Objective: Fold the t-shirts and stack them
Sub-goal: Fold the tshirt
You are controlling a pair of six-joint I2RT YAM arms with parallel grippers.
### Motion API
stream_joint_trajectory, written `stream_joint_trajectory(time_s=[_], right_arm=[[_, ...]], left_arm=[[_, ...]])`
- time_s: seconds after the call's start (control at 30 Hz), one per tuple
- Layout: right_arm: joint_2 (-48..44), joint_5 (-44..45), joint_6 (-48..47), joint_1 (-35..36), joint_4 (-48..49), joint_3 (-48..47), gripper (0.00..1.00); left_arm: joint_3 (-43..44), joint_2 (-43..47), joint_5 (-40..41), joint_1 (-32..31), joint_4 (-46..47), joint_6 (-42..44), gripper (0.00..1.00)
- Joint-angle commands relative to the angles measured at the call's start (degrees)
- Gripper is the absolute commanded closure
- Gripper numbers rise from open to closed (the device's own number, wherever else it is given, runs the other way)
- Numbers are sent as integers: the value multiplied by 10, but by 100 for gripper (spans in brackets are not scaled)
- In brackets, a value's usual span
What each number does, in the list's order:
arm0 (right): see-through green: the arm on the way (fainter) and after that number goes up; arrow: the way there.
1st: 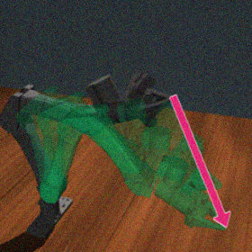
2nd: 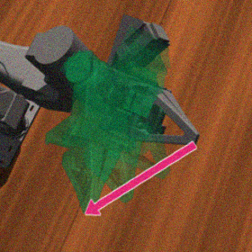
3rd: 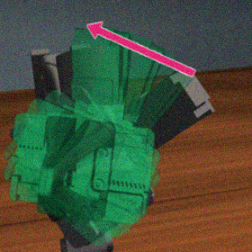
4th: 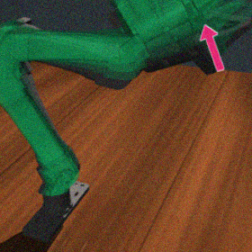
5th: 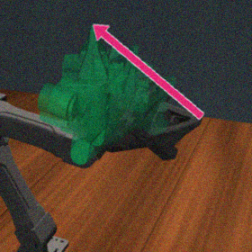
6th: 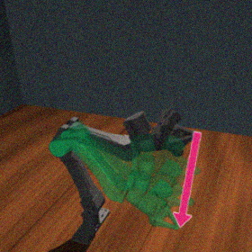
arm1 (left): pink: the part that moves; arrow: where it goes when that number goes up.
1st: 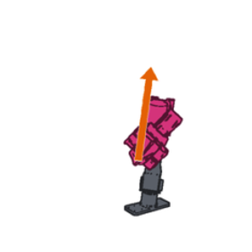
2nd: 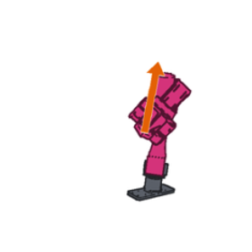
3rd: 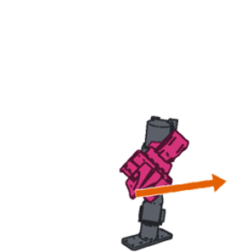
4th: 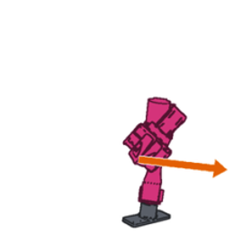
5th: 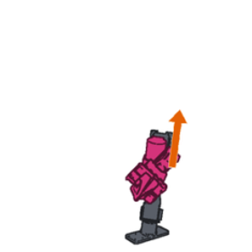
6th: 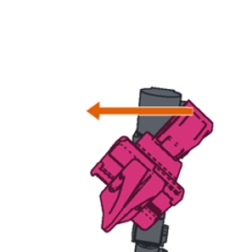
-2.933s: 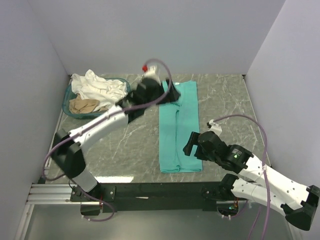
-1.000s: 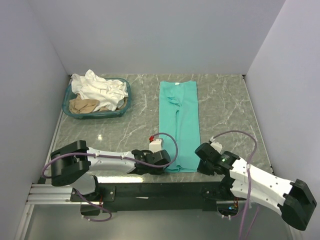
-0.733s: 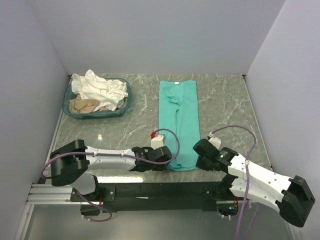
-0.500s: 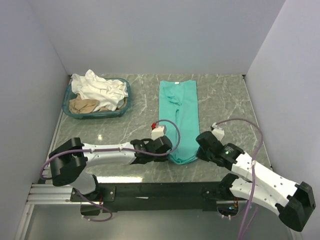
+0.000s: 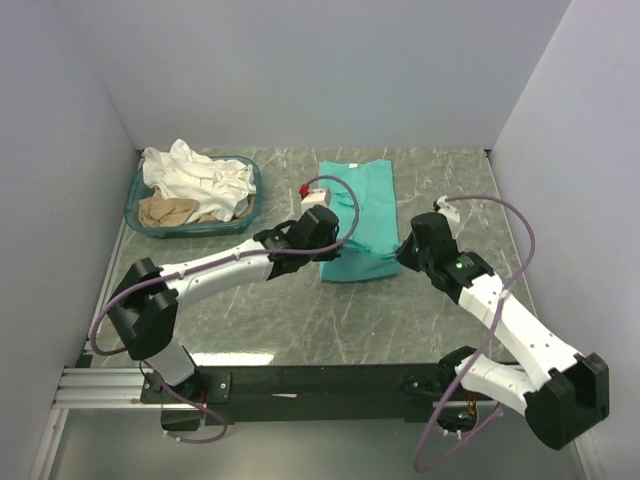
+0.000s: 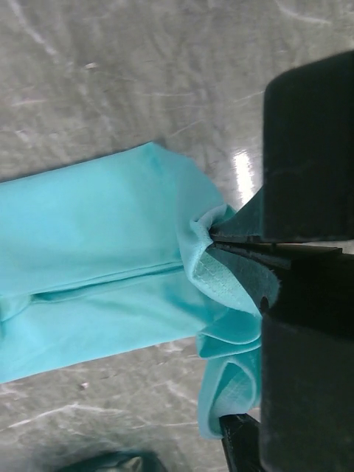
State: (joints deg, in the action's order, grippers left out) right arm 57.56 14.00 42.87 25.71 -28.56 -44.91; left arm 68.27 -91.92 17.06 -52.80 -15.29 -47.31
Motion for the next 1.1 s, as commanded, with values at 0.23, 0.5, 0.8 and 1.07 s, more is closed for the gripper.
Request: stream_joint_trajectory(time_s=[0.23,0.5,0.8,1.07], right_arm=[[153,-57,-80,-69,77,-142,100],[242,-82,-96,-97,82,-192,100],[331,-102,-100,-113,81,-241,100],[395,-120,-103,-126,86,-276,100]], left_arm=[[109,-77,-34,68,0,64,99],[136,-116,-54,97,-3,77,99],[165,-173,-80,131,2,90,99],[200,-220,-104,143,-6,98,99]])
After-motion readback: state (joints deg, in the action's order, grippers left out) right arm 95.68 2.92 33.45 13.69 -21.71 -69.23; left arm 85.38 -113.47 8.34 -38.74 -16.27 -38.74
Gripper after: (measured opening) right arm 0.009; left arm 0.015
